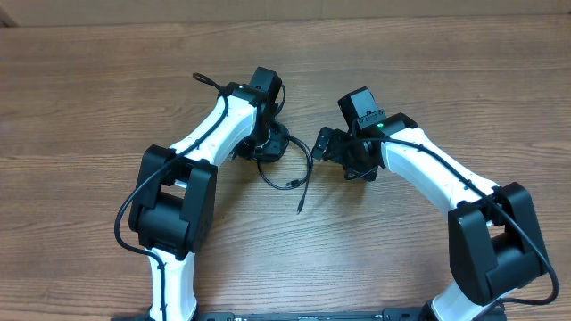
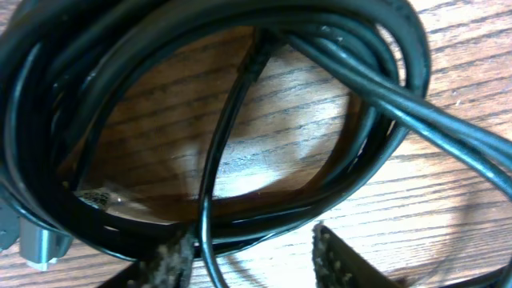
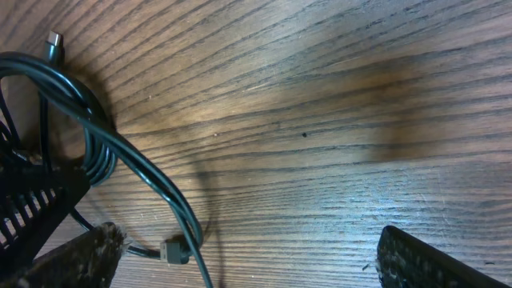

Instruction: Untangle cables

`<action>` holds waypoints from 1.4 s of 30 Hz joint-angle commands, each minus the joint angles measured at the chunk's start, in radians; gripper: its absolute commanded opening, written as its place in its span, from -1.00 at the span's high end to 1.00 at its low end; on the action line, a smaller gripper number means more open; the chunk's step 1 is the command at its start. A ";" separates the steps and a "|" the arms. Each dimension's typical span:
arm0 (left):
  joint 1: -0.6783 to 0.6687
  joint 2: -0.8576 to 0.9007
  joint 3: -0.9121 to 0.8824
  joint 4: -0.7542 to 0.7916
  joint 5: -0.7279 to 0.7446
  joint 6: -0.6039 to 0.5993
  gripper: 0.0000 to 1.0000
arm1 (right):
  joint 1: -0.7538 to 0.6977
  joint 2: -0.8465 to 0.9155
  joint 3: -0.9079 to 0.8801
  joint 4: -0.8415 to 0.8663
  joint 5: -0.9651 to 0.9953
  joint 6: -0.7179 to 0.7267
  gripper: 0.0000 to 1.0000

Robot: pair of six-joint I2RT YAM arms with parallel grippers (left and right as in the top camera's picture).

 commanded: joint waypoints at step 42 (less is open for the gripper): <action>0.005 0.018 -0.006 -0.002 -0.004 -0.005 -0.27 | 0.003 -0.002 -0.004 0.006 0.011 0.007 -1.00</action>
